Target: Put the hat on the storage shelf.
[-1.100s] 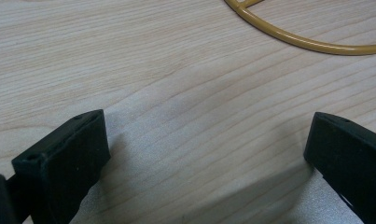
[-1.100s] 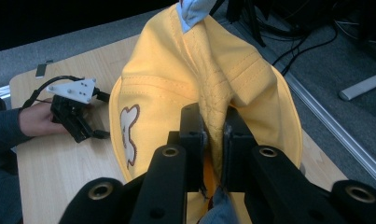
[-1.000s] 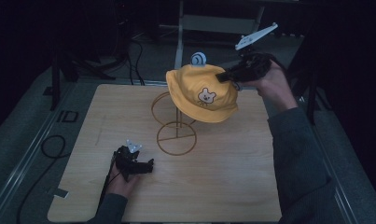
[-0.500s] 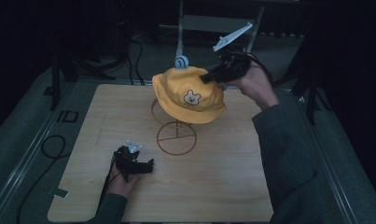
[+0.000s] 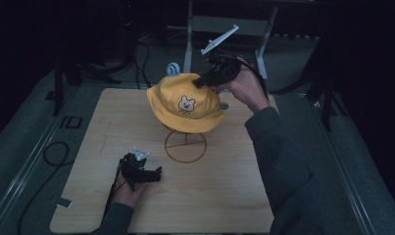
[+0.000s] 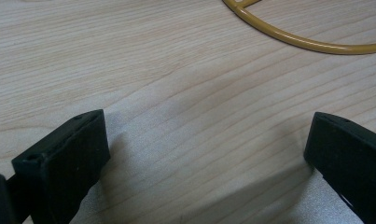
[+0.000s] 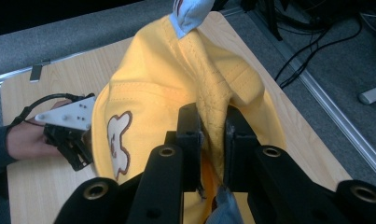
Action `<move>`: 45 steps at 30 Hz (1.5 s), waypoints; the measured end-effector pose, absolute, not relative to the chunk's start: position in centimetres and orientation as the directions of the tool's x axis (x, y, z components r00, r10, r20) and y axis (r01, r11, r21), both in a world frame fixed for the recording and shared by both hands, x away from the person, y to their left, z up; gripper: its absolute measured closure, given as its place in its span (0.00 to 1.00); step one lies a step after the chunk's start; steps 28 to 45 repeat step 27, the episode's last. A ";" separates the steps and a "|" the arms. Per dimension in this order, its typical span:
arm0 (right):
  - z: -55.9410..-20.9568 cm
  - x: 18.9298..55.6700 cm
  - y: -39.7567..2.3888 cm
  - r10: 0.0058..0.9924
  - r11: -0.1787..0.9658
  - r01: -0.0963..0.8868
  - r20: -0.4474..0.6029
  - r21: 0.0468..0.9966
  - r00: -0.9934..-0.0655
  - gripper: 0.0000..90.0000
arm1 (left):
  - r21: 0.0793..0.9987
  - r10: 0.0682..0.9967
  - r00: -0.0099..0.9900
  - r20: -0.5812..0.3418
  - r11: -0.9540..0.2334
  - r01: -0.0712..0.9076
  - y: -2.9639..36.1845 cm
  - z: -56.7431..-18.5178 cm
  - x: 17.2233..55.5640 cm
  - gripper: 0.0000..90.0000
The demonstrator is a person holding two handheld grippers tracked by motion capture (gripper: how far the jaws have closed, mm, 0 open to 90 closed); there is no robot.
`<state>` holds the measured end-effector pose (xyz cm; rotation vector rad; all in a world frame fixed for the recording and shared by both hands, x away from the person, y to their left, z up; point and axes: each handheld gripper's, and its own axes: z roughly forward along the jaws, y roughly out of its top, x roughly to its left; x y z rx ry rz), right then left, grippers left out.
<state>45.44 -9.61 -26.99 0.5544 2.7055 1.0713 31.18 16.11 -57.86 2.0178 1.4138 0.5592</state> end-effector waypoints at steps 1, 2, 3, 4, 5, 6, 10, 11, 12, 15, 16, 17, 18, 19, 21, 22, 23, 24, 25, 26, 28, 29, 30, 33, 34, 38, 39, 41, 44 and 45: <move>-27.2 45.5 -9.3 0.404 0.675 0.276 -0.030 0.684 -0.914 0.87 | 0.686 0.940 0.342 -0.002 -0.248 0.684 16.1 -57.9 31.2 0.00; -27.4 45.5 -9.0 0.404 0.678 0.280 -0.026 0.679 -0.914 0.87 | 0.686 0.940 0.342 -0.001 -0.248 0.684 16.1 -57.9 31.2 0.00; -27.8 45.5 -8.5 0.399 0.685 0.281 -0.023 0.672 -0.917 0.85 | 0.686 0.940 0.342 -0.001 -0.248 0.684 16.1 -57.9 31.2 0.00; -28.0 45.5 -8.3 0.393 0.690 0.279 -0.023 0.668 -0.919 0.83 | 0.685 0.940 0.343 -0.001 -0.249 0.684 16.1 -57.9 31.2 0.00; -28.2 45.5 -8.0 0.384 0.698 0.278 -0.017 0.660 -0.923 0.79 | 0.685 0.939 0.344 0.000 -0.250 0.684 16.1 -57.9 31.2 0.00; -28.5 45.5 -7.8 0.378 0.706 0.277 -0.016 0.652 -0.926 0.76 | 0.685 0.939 0.344 0.000 -0.250 0.685 16.1 -57.8 31.2 0.00; -28.8 45.4 -7.5 0.381 0.710 0.278 -0.021 0.647 -0.924 0.70 | 0.685 0.939 0.344 0.000 -0.251 0.684 16.1 -57.8 31.2 0.00; -28.8 45.4 -7.6 0.380 0.709 0.277 -0.020 0.648 -0.925 0.69 | 0.685 0.939 0.344 0.000 -0.251 0.684 16.1 -57.8 31.2 0.00; -28.8 45.3 -7.6 0.382 0.708 0.276 -0.024 0.650 -0.924 0.69 | 0.685 0.939 0.344 0.001 -0.251 0.684 16.1 -57.8 31.2 0.00; -29.1 45.4 -7.9 0.391 0.712 0.289 -0.020 0.639 -0.920 0.70 | 0.684 0.939 0.344 0.000 -0.251 0.684 16.1 -57.8 31.2 0.00; -29.2 45.4 -8.0 0.391 0.713 0.292 -0.016 0.638 -0.920 0.70 | 0.684 0.939 0.344 0.001 -0.252 0.684 16.1 -57.8 31.2 0.00; -29.3 45.4 -8.1 0.390 0.715 0.292 -0.015 0.635 -0.921 0.70 | 0.684 0.939 0.344 0.001 -0.252 0.684 16.1 -57.8 31.2 0.00; -29.4 45.4 -8.1 0.390 0.717 0.297 -0.011 0.631 -0.921 0.66 | 0.684 0.939 0.345 0.001 -0.252 0.684 16.1 -57.8 31.2 0.00; -29.4 45.4 -8.1 0.390 0.717 0.297 -0.011 0.631 -0.921 0.66 | 0.684 0.939 0.345 0.001 -0.252 0.684 16.1 -57.8 31.2 0.00; -29.5 45.4 -8.2 0.395 0.714 0.302 -0.007 0.632 -0.919 0.58 | 0.684 0.939 0.345 0.000 -0.252 0.685 16.1 -57.8 31.2 0.00; -29.4 45.4 -8.4 0.402 0.708 0.311 0.000 0.634 -0.916 0.52 | 0.684 0.939 0.345 0.000 -0.252 0.685 16.1 -57.8 31.2 0.00; -29.4 45.5 -8.5 0.404 0.704 0.312 0.002 0.638 -0.915 0.48 | 0.684 0.939 0.345 0.001 -0.252 0.684 16.0 -57.8 31.2 0.00; -29.4 45.5 -8.7 0.407 0.701 0.313 0.000 0.641 -0.913 0.44 | 0.684 0.939 0.345 0.001 -0.252 0.684 16.0 -57.8 31.2 0.00; -29.3 45.4 -8.8 0.416 0.699 0.309 -0.014 0.645 -0.909 0.39 | 0.684 0.939 0.344 0.002 -0.252 0.685 16.0 -57.8 31.2 0.00; -29.3 45.3 -8.9 0.422 0.699 0.305 -0.029 0.647 -0.906 0.34 | 0.684 0.939 0.344 0.002 -0.252 0.684 16.0 -57.8 31.2 0.00; -29.2 45.2 -9.1 0.433 0.697 0.312 -0.033 0.645 -0.901 0.32 | 0.684 0.939 0.344 0.002 -0.252 0.684 16.0 -57.8 31.2 0.00; -29.2 45.2 -9.1 0.433 0.697 0.312 -0.033 0.645 -0.901 0.32 | 0.684 0.939 0.344 0.002 -0.252 0.684 16.0 -57.8 31.2 0.00; -29.2 45.2 -9.1 0.433 0.697 0.312 -0.033 0.645 -0.901 0.32 | 0.684 0.939 0.344 0.002 -0.252 0.684 16.0 -57.8 31.2 0.00; -29.2 45.2 -9.1 0.433 0.697 0.312 -0.033 0.645 -0.901 0.32 | 0.684 0.939 0.344 0.002 -0.252 0.684 16.0 -57.8 31.2 0.00; -29.2 45.2 -9.1 0.433 0.697 0.312 -0.033 0.645 -0.901 0.32 | 0.684 0.939 0.344 0.002 -0.252 0.684 16.0 -57.8 31.2 0.00; -29.2 45.2 -9.1 0.433 0.697 0.312 -0.033 0.645 -0.901 0.32 | 0.684 0.939 0.344 0.002 -0.252 0.684 16.0 -57.8 31.2 0.00; -29.2 45.2 -9.1 0.433 0.697 0.312 -0.033 0.645 -0.901 0.32 | 0.684 0.939 0.344 0.002 -0.252 0.684 16.0 -57.8 31.2 0.00; -29.2 45.2 -9.1 0.433 0.697 0.312 -0.033 0.645 -0.901 0.32 | 0.684 0.939 0.344 0.002 -0.252 0.684 16.0 -57.8 31.2 0.00; -29.2 45.2 -9.1 0.433 0.697 0.312 -0.033 0.645 -0.901 0.32 | 0.684 0.939 0.344 0.002 -0.252 0.684 16.0 -57.8 31.2 0.00; -29.2 45.2 -9.1 0.433 0.697 0.312 -0.033 0.645 -0.901 0.32 | 0.684 0.939 0.344 0.002 -0.252 0.684 16.0 -57.8 31.2 0.00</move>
